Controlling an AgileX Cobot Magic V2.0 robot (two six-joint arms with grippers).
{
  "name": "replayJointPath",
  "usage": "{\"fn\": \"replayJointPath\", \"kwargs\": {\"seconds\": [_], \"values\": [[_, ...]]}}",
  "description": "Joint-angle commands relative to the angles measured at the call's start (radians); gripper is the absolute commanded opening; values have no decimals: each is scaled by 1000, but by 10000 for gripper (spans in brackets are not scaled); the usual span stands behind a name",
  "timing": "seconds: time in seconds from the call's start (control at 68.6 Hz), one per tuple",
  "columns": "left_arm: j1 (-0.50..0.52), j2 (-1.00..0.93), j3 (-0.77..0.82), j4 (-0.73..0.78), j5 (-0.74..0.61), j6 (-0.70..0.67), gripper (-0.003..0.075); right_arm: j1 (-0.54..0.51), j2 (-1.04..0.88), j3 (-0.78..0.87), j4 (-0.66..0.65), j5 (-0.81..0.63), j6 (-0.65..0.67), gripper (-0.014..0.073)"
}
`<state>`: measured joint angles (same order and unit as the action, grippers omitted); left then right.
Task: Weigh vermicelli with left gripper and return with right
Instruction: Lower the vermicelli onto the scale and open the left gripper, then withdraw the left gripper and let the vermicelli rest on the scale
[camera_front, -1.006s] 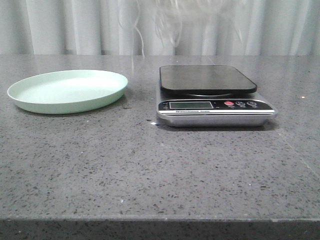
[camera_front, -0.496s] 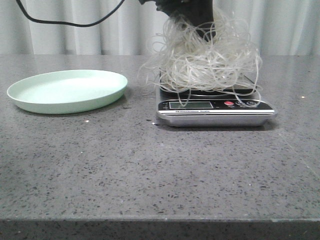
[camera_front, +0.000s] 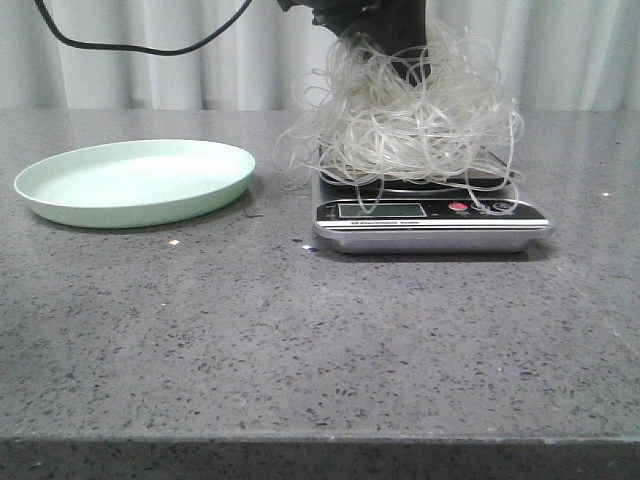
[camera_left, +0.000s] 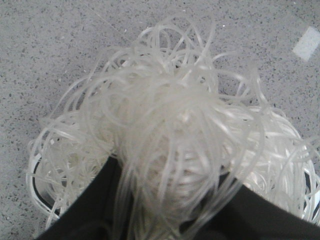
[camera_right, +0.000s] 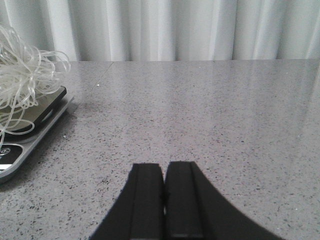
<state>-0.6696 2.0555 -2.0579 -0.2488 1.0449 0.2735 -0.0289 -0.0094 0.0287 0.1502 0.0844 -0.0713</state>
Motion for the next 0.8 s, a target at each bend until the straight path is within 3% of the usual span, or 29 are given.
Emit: {"fn": "replayJointPath", "kwargs": {"seconds": [0.0,0.146,0.233,0.496,0.787], "values": [[-4,-53,-37,-12,-22,-10,352,-4,-17,-9,5,-84,-3,151],[-4,-60,-39,-12,-9,-10,478,-4,-17,-9,5,-84,-3,151],[-4,-77,-39,-12,-1,-10,512,-4,-17,-9,5,-84,-3,151],[9,-156,-39,9,5,-15,516,-4,-17,-9,5,-84,-3,151],[92,-307,-37,43,41,-70,512,-4,-17,-9,5,-84,-3,151]]}}
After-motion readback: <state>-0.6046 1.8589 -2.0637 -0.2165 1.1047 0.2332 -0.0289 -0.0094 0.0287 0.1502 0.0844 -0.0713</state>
